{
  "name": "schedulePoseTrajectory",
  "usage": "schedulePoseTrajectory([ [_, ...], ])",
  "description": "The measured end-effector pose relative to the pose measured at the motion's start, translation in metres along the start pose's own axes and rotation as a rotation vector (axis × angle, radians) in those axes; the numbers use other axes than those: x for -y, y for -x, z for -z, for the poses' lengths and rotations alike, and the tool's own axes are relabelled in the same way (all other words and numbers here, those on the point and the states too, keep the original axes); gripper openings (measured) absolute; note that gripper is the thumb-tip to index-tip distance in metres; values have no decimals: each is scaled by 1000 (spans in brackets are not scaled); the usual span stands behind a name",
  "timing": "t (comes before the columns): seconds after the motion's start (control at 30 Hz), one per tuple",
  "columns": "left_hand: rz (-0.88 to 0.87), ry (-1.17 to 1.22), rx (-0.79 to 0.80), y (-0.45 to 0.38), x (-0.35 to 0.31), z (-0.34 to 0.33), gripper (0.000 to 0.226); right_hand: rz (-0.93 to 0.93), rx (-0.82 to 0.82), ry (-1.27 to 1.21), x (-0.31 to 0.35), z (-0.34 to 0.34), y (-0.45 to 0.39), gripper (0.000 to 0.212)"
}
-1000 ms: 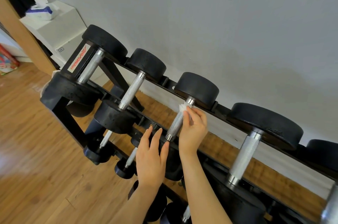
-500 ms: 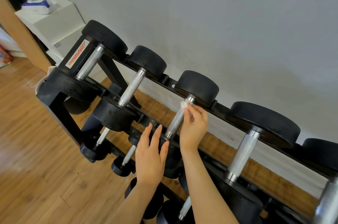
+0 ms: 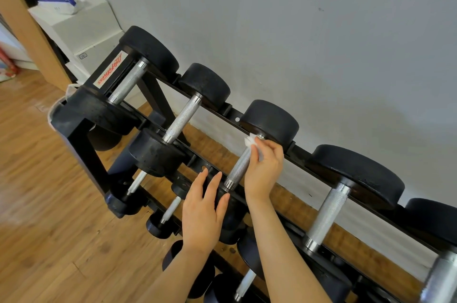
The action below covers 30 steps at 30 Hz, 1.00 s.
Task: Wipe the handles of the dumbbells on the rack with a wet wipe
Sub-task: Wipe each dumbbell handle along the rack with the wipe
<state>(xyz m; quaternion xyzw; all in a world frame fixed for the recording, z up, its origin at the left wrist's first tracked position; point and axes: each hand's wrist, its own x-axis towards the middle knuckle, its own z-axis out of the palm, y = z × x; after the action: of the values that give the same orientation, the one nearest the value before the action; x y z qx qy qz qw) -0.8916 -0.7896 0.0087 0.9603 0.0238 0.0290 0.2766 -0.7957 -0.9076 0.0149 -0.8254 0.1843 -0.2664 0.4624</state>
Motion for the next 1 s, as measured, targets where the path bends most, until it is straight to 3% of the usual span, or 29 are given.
schedulePoseTrajectory([
  [0.33, 3, 18, -5, 0, 1, -1, 55, 205, 100, 190, -5, 1, 9, 21],
  [0.63, -14, 7, -17, 0, 3, 0, 51, 457, 213, 550, -5, 14, -14, 23],
  [0.83, -11, 41, -20, 0, 3, 0, 52, 811, 417, 719, -9, 38, -35, 52],
  [1.0, -6, 40, -22, 0, 3, -2, 52, 916, 489, 730, -15, 41, -50, 54],
])
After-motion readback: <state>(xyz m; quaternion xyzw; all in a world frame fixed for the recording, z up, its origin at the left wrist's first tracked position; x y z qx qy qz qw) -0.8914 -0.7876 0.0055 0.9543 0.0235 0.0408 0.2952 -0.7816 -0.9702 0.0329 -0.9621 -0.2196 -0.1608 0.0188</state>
